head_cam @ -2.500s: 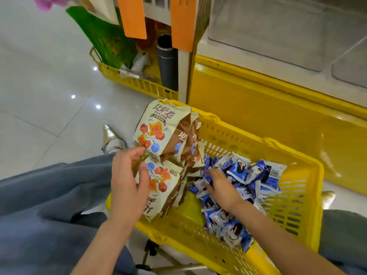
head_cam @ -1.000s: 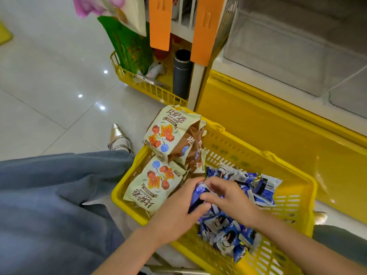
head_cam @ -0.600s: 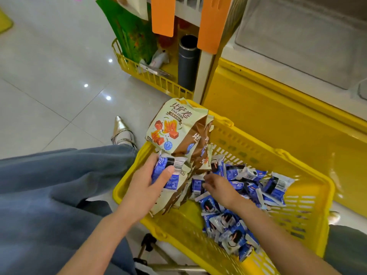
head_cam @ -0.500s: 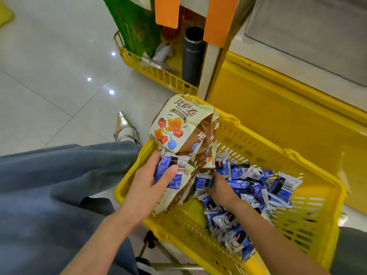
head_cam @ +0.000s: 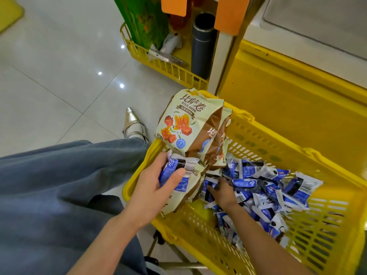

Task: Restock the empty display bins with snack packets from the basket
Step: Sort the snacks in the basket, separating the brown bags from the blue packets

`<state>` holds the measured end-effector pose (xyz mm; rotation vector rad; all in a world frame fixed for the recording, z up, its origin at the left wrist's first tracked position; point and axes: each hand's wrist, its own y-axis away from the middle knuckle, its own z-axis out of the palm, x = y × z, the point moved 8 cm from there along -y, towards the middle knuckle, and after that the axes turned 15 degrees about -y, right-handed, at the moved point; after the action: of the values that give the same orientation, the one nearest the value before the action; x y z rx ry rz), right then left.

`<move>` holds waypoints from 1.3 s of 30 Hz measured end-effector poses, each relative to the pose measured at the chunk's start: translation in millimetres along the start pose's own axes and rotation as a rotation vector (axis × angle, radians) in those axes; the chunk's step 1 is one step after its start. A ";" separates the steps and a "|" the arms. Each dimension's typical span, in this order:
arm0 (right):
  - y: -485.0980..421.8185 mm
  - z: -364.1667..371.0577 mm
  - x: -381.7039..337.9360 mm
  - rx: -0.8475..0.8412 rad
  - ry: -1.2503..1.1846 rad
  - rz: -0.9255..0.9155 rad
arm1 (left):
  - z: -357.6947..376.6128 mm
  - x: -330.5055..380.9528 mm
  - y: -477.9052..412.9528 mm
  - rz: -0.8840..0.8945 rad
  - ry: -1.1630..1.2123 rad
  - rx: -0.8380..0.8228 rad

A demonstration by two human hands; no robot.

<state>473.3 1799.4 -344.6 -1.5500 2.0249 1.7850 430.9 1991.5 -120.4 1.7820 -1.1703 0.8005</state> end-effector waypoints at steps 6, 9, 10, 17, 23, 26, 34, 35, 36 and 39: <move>26.7 -25.0 -14.0 0.062 0.067 -0.227 | 8.6 8.0 11.4 0.058 -0.023 -0.025; 48.6 -59.4 -25.6 0.075 0.060 -0.351 | 18.4 11.5 14.3 0.071 -0.043 -0.050; 55.1 -70.7 -29.0 0.060 0.047 -0.363 | 20.1 12.7 14.7 0.077 -0.047 -0.048; 81.2 -122.2 -14.7 -0.018 0.551 -0.238 | 25.8 22.9 16.6 0.076 0.066 -0.020; 102.8 -105.7 -33.3 0.085 0.748 -0.477 | 23.6 31.5 18.7 0.095 0.141 -0.007; 83.5 -62.6 -36.3 -0.097 0.480 -0.434 | 18.5 28.1 18.0 0.077 0.144 0.010; 3.7 3.8 -4.2 -0.330 0.523 -0.216 | 8.0 7.6 5.2 -0.033 0.169 0.015; -0.6 6.3 -0.4 -0.338 0.556 -0.211 | 6.7 5.7 3.2 -0.044 0.172 0.023; -3.7 9.4 3.2 -0.346 0.595 -0.211 | 5.9 4.6 1.2 -0.049 0.172 0.031; -9.1 17.0 9.9 -0.338 0.778 -0.216 | 9.6 5.7 -2.7 -0.046 0.164 0.020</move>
<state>464.9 1807.4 -362.9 -2.7857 1.6946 1.6500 436.1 1981.3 -120.6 1.7179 -1.0142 0.9156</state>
